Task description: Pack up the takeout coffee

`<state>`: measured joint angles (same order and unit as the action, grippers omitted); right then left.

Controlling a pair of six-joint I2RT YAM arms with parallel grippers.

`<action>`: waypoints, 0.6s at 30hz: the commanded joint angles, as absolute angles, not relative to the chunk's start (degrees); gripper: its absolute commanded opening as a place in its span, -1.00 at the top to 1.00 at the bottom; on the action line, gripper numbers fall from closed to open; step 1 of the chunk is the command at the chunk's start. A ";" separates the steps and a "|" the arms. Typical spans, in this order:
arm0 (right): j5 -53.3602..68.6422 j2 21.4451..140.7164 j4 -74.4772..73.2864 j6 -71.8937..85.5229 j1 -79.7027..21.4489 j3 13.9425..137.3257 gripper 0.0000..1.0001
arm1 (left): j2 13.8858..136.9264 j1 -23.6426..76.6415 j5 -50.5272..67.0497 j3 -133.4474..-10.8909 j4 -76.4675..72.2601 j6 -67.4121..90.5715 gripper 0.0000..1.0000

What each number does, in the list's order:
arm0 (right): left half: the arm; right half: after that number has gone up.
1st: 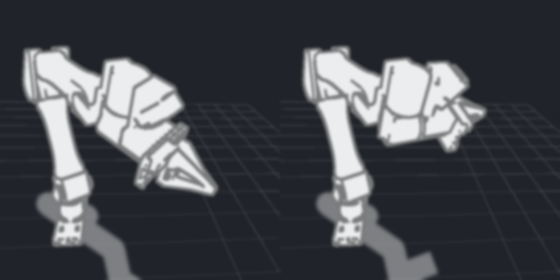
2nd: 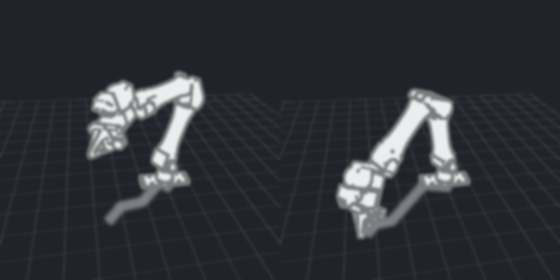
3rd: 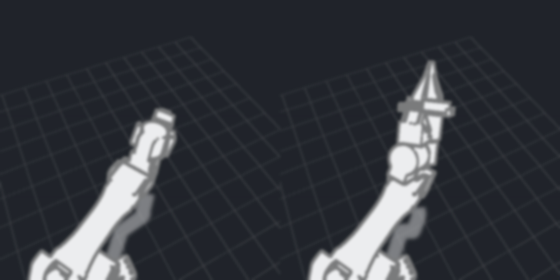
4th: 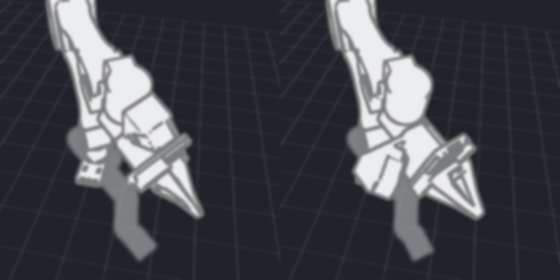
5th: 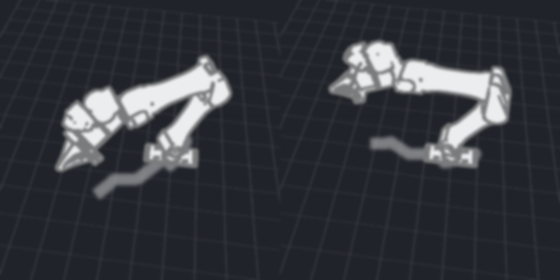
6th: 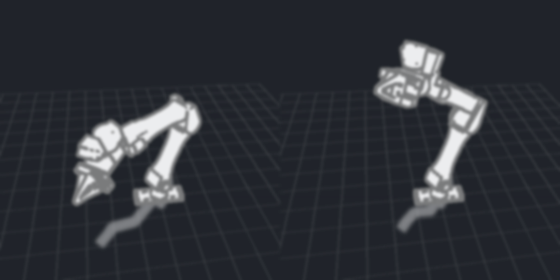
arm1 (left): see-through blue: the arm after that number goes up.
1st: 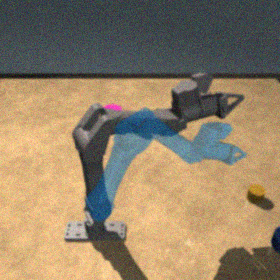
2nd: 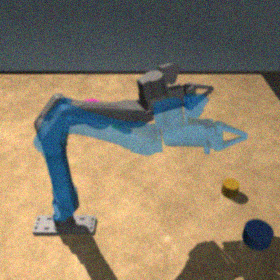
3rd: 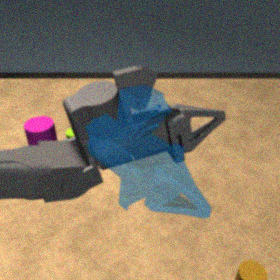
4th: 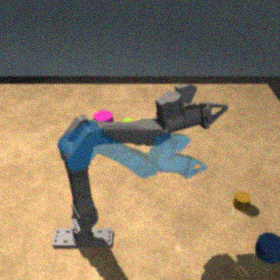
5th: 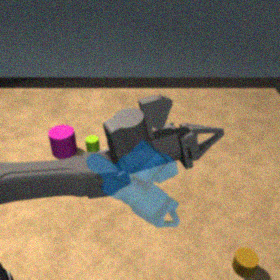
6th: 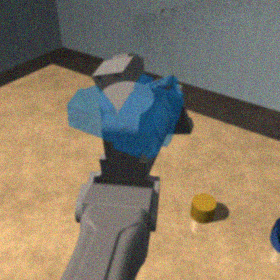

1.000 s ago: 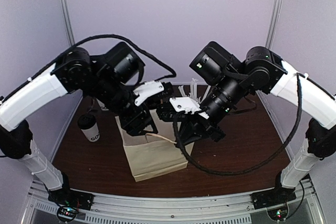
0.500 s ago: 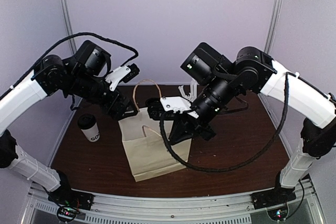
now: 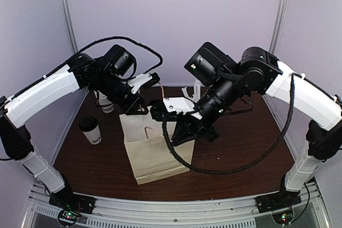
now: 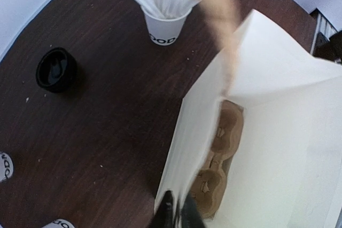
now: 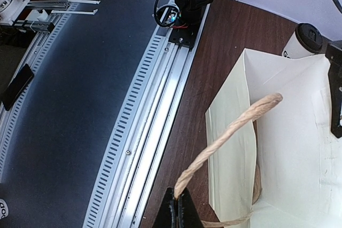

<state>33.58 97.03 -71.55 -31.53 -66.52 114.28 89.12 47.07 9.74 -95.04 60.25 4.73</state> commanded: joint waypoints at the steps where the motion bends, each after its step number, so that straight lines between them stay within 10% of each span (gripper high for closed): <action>1: 32.30 96.79 -72.20 -31.80 -66.26 116.34 1.00 | 90.29 46.83 17.29 -98.27 60.64 1.15 1.00; 18: 23.83 98.03 -73.83 -33.54 -63.11 138.84 1.00 | 96.30 46.83 23.03 -122.49 63.67 1.93 1.00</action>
